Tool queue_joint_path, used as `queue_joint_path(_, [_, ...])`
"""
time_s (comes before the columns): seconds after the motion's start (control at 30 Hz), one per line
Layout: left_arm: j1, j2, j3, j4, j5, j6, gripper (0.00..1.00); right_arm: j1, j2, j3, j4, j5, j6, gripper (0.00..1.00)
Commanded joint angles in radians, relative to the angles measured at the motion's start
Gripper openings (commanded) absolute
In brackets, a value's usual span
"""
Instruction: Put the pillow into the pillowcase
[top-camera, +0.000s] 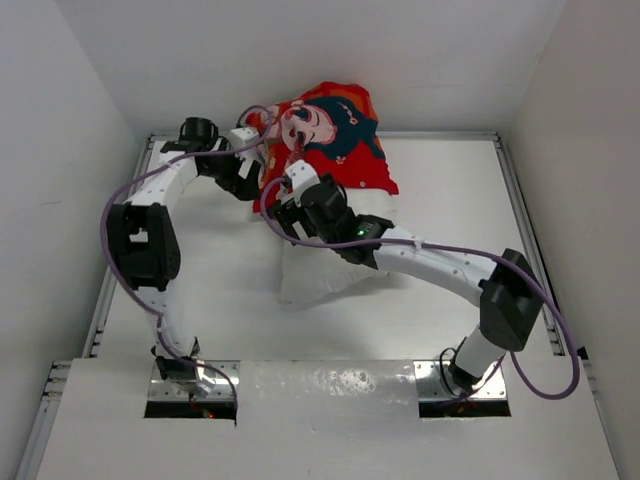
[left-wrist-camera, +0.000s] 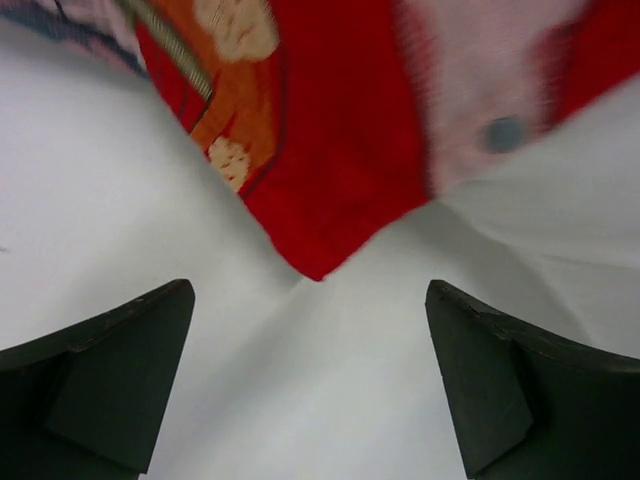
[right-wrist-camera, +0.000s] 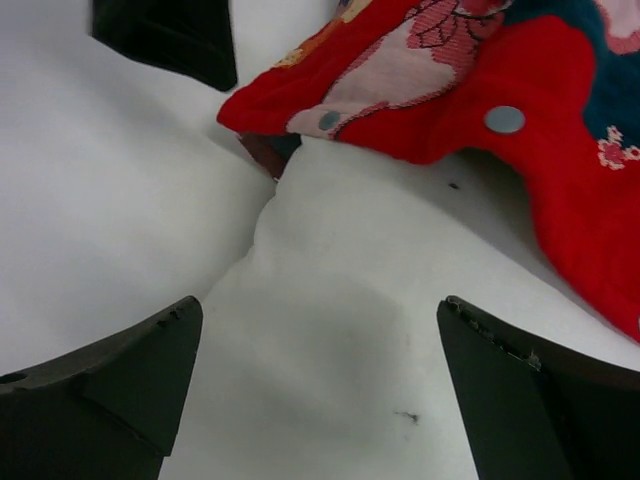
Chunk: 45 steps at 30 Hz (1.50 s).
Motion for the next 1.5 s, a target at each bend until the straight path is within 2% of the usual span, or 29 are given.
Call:
queue_joint_path(0.0, [-0.004,0.101,-0.023,0.13,-0.075,0.033,1.0,0.028,0.049,0.059,-0.039,0.091,-0.021,0.99])
queue_joint_path(0.1, [-0.009,0.169,-0.017,0.225,-0.08,-0.051,1.0,0.031,0.118,0.067,-0.055,0.146,0.012,0.99])
queue_joint_path(0.23, [-0.026,0.237,0.003,0.316,0.067,-0.114,1.0,0.012,0.244,0.104,-0.094,0.194,0.088,0.99])
queue_joint_path(0.3, [-0.041,0.254,0.002,0.311,0.087,-0.123,0.97,-0.012,0.328,0.147,-0.164,0.196,0.148,0.99])
queue_joint_path(0.33, [-0.053,0.268,-0.004,0.319,0.095,-0.128,0.91,-0.023,0.353,0.176,-0.177,0.194,0.165,0.99])
queue_joint_path(0.37, [-0.057,0.277,-0.009,0.326,0.11,-0.157,0.66,-0.035,0.392,0.185,-0.183,0.168,0.177,0.98])
queue_joint_path(0.4, [-0.054,0.29,-0.011,0.33,0.131,-0.174,0.49,-0.063,0.411,0.196,-0.187,0.142,0.214,0.94])
queue_joint_path(0.43, [-0.054,0.293,-0.008,0.322,0.182,-0.189,0.33,-0.08,0.425,0.222,-0.195,0.107,0.238,0.85])
queue_joint_path(0.47, [-0.051,0.29,-0.012,0.316,0.206,-0.195,0.12,-0.113,0.443,0.233,-0.2,0.028,0.261,0.55])
queue_joint_path(0.5, [-0.052,0.284,-0.021,0.313,0.228,-0.197,0.03,-0.133,0.446,0.239,-0.195,-0.022,0.303,0.37])
queue_joint_path(0.53, [-0.051,0.256,-0.049,0.311,0.266,-0.2,0.0,-0.147,0.448,0.243,-0.184,-0.071,0.317,0.17])
queue_joint_path(0.57, [-0.046,0.238,-0.063,0.299,0.286,-0.195,0.0,-0.168,0.443,0.245,-0.155,-0.112,0.34,0.0])
queue_joint_path(0.63, [-0.043,0.18,-0.089,0.262,0.337,-0.145,0.0,-0.176,0.428,0.251,-0.079,-0.136,0.323,0.0])
queue_joint_path(0.77, [-0.02,0.075,-0.104,0.057,0.386,-0.015,0.0,-0.176,0.388,0.289,0.075,-0.114,0.28,0.0])
queue_joint_path(0.83, [-0.014,0.032,-0.078,-0.056,0.406,0.126,0.0,-0.178,0.387,0.329,0.182,-0.021,0.279,0.0])
queue_joint_path(0.87, [-0.015,0.02,-0.06,-0.182,0.409,0.175,0.0,-0.179,0.393,0.341,0.219,0.017,0.271,0.0])
queue_joint_path(0.93, [-0.015,0.014,-0.011,-0.3,0.44,0.312,0.0,-0.181,0.44,0.404,0.317,0.135,0.24,0.0])
queue_joint_path(0.97, [-0.017,0.011,0.003,-0.413,0.452,0.352,0.0,-0.184,0.471,0.442,0.334,0.175,0.199,0.0])
queue_joint_path(1.0, [-0.017,0.005,0.03,-0.472,0.475,0.451,0.0,-0.192,0.551,0.554,0.328,0.25,0.158,0.0])
queue_joint_path(1.07, [-0.017,-0.012,0.046,-0.587,0.493,0.522,0.0,-0.201,0.653,0.697,0.294,0.312,0.119,0.0])
queue_joint_path(1.1, [-0.015,-0.023,0.029,-0.586,0.489,0.509,0.0,-0.205,0.704,0.834,0.278,0.347,0.099,0.0])
queue_joint_path(1.13, [-0.015,-0.034,0.02,-0.588,0.486,0.512,0.0,-0.21,0.792,0.895,0.28,0.425,0.054,0.0])
queue_joint_path(1.2, [-0.009,-0.049,0.0,-0.588,0.493,0.5,0.0,-0.216,0.856,0.989,0.348,0.54,0.013,0.0])
queue_joint_path(1.27, [0.014,-0.06,-0.003,-0.588,0.527,0.458,0.0,-0.228,0.89,0.989,0.412,0.576,-0.039,0.0])
queue_joint_path(1.33, [0.102,-0.084,0.002,-0.589,0.55,0.437,0.0,-0.245,0.905,0.986,0.385,0.584,-0.042,0.0])
queue_joint_path(1.4, [0.182,-0.098,0.008,-0.586,0.537,0.444,0.0,-0.261,0.913,0.975,0.23,0.559,0.034,0.0])
queue_joint_path(1.47, [0.204,-0.095,0.0,-0.586,0.453,0.469,0.0,-0.255,0.89,0.891,0.126,0.427,0.064,0.0])
